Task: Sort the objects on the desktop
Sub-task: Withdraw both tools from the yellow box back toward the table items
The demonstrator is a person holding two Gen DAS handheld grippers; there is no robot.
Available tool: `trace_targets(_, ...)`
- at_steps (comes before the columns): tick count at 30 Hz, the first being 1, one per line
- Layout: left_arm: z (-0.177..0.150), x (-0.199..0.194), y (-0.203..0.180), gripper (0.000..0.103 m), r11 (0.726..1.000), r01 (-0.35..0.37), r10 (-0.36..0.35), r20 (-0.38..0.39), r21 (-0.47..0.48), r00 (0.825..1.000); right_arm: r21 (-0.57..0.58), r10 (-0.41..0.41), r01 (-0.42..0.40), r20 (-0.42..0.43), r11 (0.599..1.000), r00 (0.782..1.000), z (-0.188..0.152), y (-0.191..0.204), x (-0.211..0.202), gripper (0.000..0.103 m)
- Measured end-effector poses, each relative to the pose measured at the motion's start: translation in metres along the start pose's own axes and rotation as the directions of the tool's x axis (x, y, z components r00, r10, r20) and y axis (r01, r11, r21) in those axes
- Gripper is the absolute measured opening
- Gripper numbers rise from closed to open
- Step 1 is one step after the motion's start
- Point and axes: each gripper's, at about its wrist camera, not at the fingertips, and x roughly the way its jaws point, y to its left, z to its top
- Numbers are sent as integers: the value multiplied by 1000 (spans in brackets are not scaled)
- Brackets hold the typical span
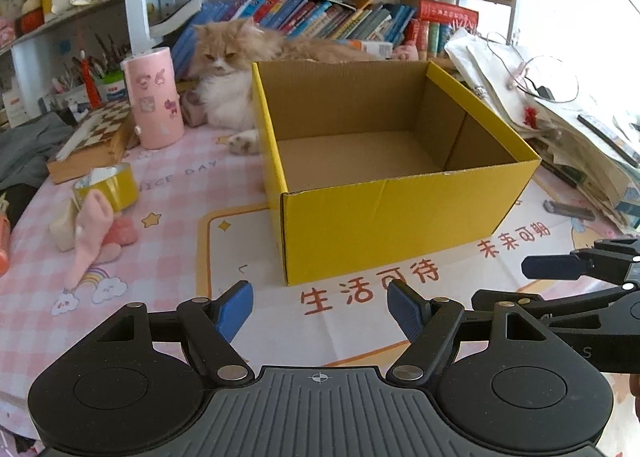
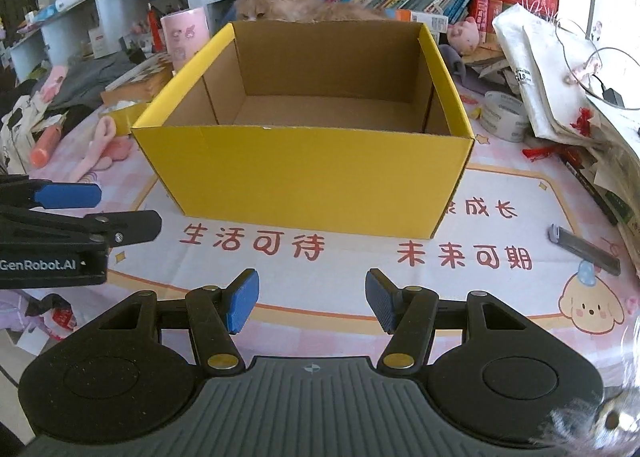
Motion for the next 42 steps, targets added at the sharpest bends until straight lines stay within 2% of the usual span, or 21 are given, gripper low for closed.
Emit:
trace_targets(11, -3, -10, 24, 77, 993, 24, -26, 18, 120, 1000, 28, 4, -4, -2, 1000, 1000, 10, 33, 8, 59)
trace_targets(23, -8, -20, 85, 77, 990, 47, -46, -9, 130, 999, 45, -2, 3, -14, 999, 1000, 19, 96, 18, 60)
trace_targets(31, -13, -22, 114, 77, 986, 91, -88, -29, 138, 996, 54, -43, 44, -18, 998, 999, 15, 131, 19, 60)
trace_targets(42, -18, -32, 150, 77, 978, 134, -134, -12, 160, 991, 69, -98, 97, 4, 993, 995, 11, 172, 18, 61)
